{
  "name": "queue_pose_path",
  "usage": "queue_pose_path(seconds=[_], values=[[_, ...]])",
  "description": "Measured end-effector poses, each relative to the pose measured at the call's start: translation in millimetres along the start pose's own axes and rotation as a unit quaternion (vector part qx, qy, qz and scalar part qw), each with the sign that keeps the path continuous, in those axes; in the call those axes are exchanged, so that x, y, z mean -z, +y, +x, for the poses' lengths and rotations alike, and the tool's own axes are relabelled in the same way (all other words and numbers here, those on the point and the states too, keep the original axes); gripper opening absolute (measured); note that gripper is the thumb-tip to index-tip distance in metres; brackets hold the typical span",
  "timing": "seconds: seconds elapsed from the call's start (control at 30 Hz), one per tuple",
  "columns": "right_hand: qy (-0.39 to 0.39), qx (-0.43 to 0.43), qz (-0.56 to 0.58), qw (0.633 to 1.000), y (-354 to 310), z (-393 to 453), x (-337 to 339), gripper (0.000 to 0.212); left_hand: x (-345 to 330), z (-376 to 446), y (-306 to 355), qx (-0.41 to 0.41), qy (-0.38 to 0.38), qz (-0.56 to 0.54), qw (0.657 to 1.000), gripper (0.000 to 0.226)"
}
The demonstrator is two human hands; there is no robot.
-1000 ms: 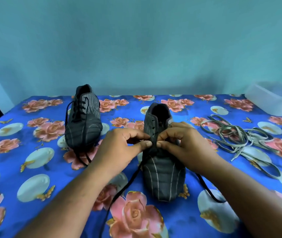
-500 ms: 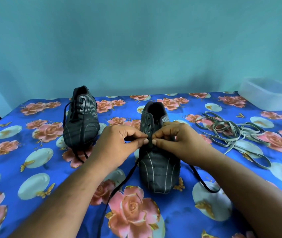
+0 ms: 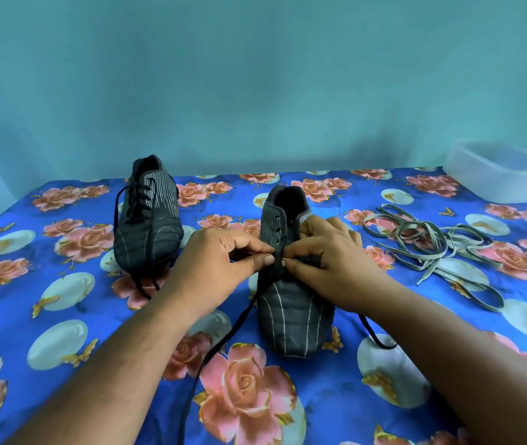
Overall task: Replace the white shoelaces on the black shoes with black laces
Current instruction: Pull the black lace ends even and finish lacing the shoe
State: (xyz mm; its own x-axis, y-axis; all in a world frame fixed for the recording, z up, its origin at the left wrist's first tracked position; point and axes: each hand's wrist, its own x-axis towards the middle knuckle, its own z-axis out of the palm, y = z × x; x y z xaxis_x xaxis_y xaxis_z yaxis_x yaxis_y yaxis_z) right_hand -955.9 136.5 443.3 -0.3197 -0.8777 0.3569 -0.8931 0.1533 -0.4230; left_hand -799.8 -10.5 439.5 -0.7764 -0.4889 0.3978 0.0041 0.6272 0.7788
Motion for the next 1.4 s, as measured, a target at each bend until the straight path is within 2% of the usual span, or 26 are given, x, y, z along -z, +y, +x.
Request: queue_pose_path(seconds=[0.17, 0.4, 0.53, 0.6, 0.7, 0.8, 0.9, 1.03, 1.1, 1.23, 1.4], values=[[0.006, -0.015, 0.052, 0.999, 0.4, 1.2, 1.3, 0.01, 1.9, -0.8, 1.6, -0.002, -0.018, 0.005, 1.0, 0.015], [0.07, -0.005, 0.045, 0.997, 1.3, 4.1, 8.1, 0.014, 1.6, -2.9, 5.4, 0.001, -0.009, 0.012, 1.0, 0.014], [0.101, -0.083, 0.262, 0.956, 16.5, 8.0, 36.1, 0.016, 1.2, -3.7, 6.7, 0.018, 0.005, 0.005, 1.0, 0.011], [0.101, -0.1, 0.293, 0.945, 22.1, 7.0, 44.5, 0.016, -1.7, -3.6, 5.1, 0.013, 0.027, 0.021, 0.999, 0.007], [0.106, -0.078, 0.226, 0.965, 17.6, 3.1, 42.1, 0.015, -5.1, -4.4, 9.7, -0.015, 0.076, 0.011, 0.997, 0.009], [0.129, 0.027, 0.061, 0.989, 1.5, -1.9, 32.4, 0.008, -12.3, -8.5, 23.1, -0.052, 0.054, -0.03, 0.997, 0.017], [0.162, 0.118, -0.041, 0.979, -7.8, -3.3, 29.6, 0.011, -20.6, -11.1, 31.6, -0.032, 0.037, -0.084, 0.995, 0.021], [0.192, 0.212, -0.075, 0.955, -3.3, -0.9, 30.0, 0.01, -20.2, -8.8, 32.0, 0.009, 0.039, -0.167, 0.985, 0.018], [0.19, 0.203, -0.066, 0.958, -4.6, -0.8, 29.2, 0.009, -20.4, -8.5, 31.5, 0.017, 0.034, -0.188, 0.981, 0.016], [0.126, 0.106, 0.066, 0.984, -9.4, -1.6, 29.3, 0.014, -20.3, -8.2, 29.5, 0.028, 0.059, -0.213, 0.975, 0.012], [0.054, 0.072, 0.164, 0.982, -12.6, -0.7, 21.6, 0.01, -18.9, -6.0, 30.4, 0.01, 0.096, -0.191, 0.977, 0.008]])
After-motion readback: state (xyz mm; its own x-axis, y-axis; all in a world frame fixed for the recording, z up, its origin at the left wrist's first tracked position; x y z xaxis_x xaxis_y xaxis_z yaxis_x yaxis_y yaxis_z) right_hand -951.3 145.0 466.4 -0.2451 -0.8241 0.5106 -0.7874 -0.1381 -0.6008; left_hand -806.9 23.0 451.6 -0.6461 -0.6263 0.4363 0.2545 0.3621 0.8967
